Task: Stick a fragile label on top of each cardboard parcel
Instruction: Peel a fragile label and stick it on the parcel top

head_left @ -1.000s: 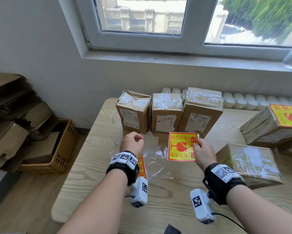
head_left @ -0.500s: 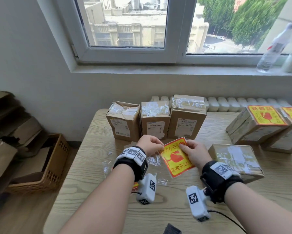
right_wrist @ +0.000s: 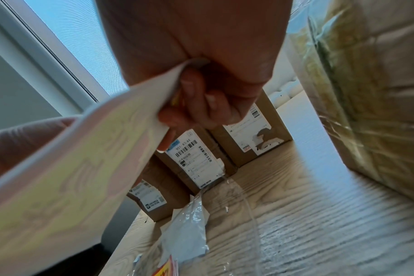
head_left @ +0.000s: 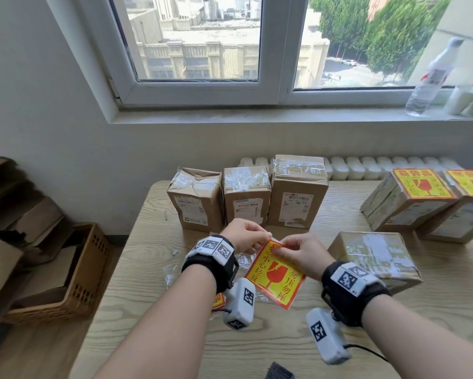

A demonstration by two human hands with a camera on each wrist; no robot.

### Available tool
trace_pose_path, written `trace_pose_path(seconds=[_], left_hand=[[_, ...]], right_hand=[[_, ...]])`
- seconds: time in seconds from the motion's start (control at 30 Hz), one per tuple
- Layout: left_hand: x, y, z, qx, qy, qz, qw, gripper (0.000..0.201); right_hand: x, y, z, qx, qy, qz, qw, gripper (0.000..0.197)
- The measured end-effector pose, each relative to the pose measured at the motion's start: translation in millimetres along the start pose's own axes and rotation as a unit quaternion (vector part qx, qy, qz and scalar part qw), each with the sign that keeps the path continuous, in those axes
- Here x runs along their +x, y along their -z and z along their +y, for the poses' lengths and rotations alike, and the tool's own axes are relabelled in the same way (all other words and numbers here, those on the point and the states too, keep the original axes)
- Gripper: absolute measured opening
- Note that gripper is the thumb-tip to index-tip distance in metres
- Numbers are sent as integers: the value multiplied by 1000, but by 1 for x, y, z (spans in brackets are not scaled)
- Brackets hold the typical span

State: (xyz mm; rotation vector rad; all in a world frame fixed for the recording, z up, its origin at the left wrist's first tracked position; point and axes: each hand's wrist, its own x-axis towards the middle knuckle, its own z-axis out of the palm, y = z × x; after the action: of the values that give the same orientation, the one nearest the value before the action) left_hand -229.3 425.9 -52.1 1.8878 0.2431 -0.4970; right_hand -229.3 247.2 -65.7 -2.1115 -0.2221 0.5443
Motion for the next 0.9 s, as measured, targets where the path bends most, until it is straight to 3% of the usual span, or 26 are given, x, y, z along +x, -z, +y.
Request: trace_pose_path(seconds=[0.23,0.43,0.53,0.7,0.9], left_hand=[[-4,-1,1,-31,15,-24,999,12],[-2,-4,-2,-21,-5,1,1000,7],[-4,-3,-2,-55,-19,-1,998,13],[-9,-2,6,-88,14,-23,996,27],[-6,0,-1,-60,15,-37,997,17]], right_hand=[[0,-3,0,-24,17,38,999,15],[1,-2,-1,7,-4,25,1000,13],[0,-1,-1,24,-2,22,999,12],[0,1,-1,50,-18,31,998,13],[0,6,-2,59,-8,52,997,13]])
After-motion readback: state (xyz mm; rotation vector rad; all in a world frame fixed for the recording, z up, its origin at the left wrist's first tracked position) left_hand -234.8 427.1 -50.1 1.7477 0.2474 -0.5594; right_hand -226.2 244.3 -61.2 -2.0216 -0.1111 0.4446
